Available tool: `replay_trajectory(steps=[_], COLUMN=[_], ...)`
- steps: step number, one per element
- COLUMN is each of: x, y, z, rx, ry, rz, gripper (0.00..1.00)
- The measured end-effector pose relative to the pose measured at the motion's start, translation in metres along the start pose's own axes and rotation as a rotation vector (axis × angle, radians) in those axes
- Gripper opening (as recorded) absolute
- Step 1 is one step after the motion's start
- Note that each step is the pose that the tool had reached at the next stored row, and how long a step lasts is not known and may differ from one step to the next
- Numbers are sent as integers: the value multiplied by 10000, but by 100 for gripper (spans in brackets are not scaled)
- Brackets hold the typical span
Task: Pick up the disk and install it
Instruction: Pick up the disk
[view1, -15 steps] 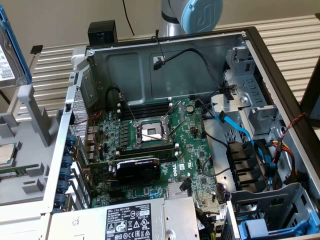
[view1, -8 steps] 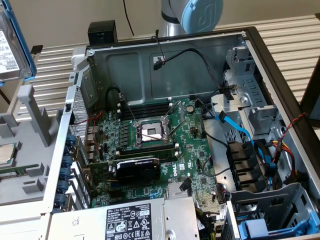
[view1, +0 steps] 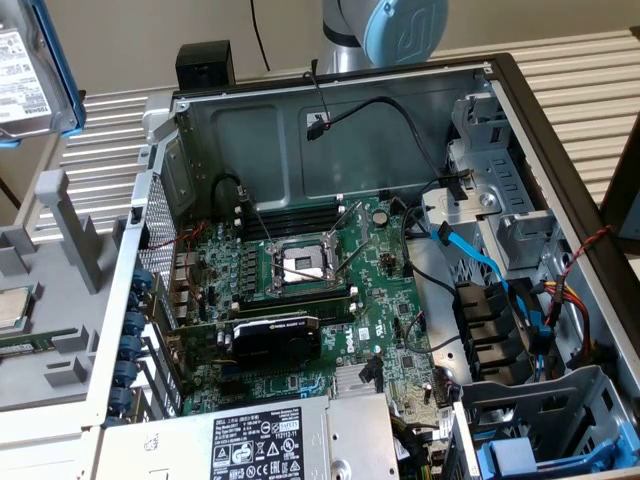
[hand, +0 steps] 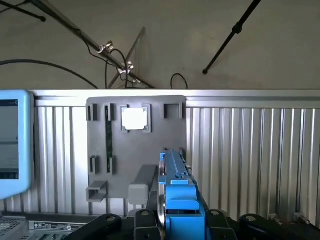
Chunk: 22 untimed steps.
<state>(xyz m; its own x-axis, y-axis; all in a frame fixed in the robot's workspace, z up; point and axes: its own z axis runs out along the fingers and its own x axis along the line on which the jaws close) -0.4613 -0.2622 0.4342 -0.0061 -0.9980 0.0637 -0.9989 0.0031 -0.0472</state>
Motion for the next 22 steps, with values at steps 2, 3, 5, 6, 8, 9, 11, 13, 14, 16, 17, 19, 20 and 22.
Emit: replay_trajectory(steps=[2, 3, 5, 6, 8, 9, 11, 13, 14, 16, 17, 19, 20, 22], x=[5, 8, 15, 17, 23, 26, 35, 47, 57, 81, 94, 125, 140, 174], y=[-59, -89, -144, -172, -230, -260, -328, -398, -436, -508, -544, -626, -666, -750], z=[-73, -111, -194, -237, -320, -361, -438, -500, -532, -592, -620, -668, -689, -729], rx=[0, -1, -1, 0, -1, -1, -1, 0, -1, -1, 0, -1, -1, 0], ry=[0, 0, 0, 0, 0, 0, 0, 0, 0, -2, -4, -18, -30, -59], rz=[0, 0, 0, 1, 0, 1, 0, 0, 1, 1, 1, 1, 2, 3], gripper=[37, 37, 37, 37, 37, 37, 37, 37, 37, 37, 37, 37, 37, 37])
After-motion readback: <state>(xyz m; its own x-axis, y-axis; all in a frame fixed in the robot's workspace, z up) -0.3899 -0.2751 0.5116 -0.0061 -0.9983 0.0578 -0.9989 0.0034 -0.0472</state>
